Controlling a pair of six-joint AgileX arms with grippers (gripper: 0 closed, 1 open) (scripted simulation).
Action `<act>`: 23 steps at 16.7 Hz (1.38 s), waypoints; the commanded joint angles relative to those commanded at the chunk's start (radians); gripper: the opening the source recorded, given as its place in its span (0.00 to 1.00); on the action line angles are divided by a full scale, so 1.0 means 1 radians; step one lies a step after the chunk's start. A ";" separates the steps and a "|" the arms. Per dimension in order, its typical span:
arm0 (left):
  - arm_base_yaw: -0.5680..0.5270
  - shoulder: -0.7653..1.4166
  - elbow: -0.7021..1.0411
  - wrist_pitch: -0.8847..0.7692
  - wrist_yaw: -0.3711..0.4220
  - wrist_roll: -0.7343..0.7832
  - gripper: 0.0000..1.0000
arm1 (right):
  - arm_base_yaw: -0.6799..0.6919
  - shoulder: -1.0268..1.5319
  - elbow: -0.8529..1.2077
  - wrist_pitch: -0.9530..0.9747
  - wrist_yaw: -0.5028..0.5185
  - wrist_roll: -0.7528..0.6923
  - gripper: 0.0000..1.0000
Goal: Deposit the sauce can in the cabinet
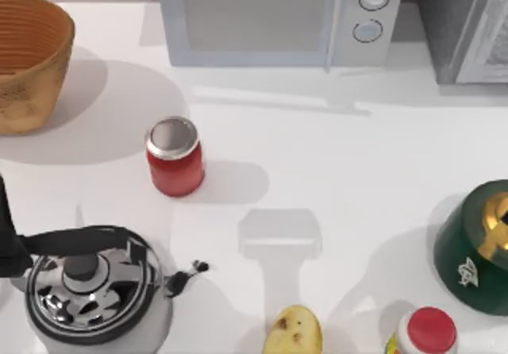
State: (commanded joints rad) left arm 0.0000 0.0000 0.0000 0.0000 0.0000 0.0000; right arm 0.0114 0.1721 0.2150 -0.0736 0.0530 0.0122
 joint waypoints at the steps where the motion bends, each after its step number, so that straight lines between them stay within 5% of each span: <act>1: 0.000 0.000 0.000 0.000 0.000 0.000 1.00 | 0.005 0.054 0.071 -0.018 0.010 0.001 0.00; 17: 0.000 0.000 0.000 0.000 0.000 0.000 1.00 | 0.129 0.881 1.344 -0.309 0.120 0.019 0.00; 23: 0.000 0.000 0.000 0.000 0.000 0.000 1.00 | 0.173 1.149 1.624 -0.422 0.145 0.009 0.00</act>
State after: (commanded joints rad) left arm 0.0000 0.0000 0.0000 0.0000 0.0000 0.0000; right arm 0.1841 1.3211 1.8388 -0.4957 0.1983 0.0215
